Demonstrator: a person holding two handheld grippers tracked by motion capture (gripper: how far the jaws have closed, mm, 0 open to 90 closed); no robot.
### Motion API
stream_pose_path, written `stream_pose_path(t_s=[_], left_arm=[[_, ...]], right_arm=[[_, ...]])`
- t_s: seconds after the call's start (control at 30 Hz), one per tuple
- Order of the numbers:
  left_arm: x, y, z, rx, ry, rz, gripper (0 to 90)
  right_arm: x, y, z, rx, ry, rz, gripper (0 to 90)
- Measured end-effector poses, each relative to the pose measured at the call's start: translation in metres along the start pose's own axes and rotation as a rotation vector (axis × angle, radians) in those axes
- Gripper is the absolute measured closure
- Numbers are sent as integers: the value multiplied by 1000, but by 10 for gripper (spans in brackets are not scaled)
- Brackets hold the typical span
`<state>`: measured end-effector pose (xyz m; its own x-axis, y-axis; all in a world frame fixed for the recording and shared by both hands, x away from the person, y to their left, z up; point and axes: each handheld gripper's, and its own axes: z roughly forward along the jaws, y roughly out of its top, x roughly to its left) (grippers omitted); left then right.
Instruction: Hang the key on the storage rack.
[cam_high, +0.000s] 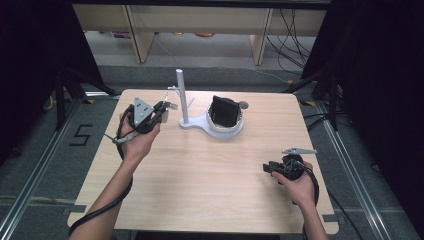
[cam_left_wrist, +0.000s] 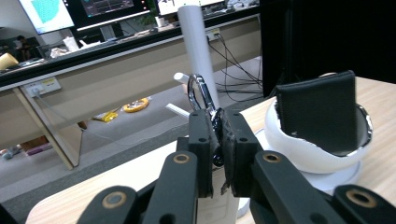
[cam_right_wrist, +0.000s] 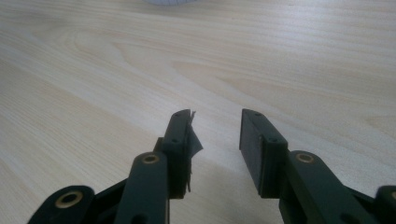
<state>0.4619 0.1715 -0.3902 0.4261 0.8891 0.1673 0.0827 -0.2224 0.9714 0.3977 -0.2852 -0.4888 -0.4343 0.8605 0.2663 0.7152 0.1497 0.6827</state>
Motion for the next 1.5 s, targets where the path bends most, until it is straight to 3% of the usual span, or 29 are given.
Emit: stream_pose_path(t_s=[0.1,0.2,0.23,0.3,0.4,0.7,0.87,0.97,1.03,1.07,1.3,1.33,1.37,1.5], left_arm=[[2,2,2,11,31,3,827],[3,4,6,11,44,13,827],[3,5,8,6,46,10,827],[2,7,10,5,49,15,827],[3,9,14,12,53,23,827],[3,10,24,25,68,41,827],[0,11,29,32,63,55,826],[-1,10,33,49,56,53,826],[-2,10,35,52,55,50,826],[-2,10,36,58,55,51,826],[-4,7,44,78,45,48,825],[-5,6,45,81,46,47,825],[-5,6,45,81,45,49,825],[-5,6,48,86,42,42,825]], right_arm=[[-2,2,2,-7,5,-31,648],[1,1,4,-3,32,3,648],[-1,2,2,5,9,-30,648],[-3,2,4,0,9,-42,647],[-2,1,2,12,23,13,647],[-2,3,2,-7,19,-18,647],[-2,4,2,-8,10,-39,647],[-2,4,1,0,8,-31,647],[0,3,2,-6,24,7,647],[-3,3,2,-8,26,-25,647],[-1,2,1,-11,22,-7,647],[-3,3,0,-8,16,-33,647],[0,2,1,-8,36,8,647],[1,2,2,-6,22,11,647]])
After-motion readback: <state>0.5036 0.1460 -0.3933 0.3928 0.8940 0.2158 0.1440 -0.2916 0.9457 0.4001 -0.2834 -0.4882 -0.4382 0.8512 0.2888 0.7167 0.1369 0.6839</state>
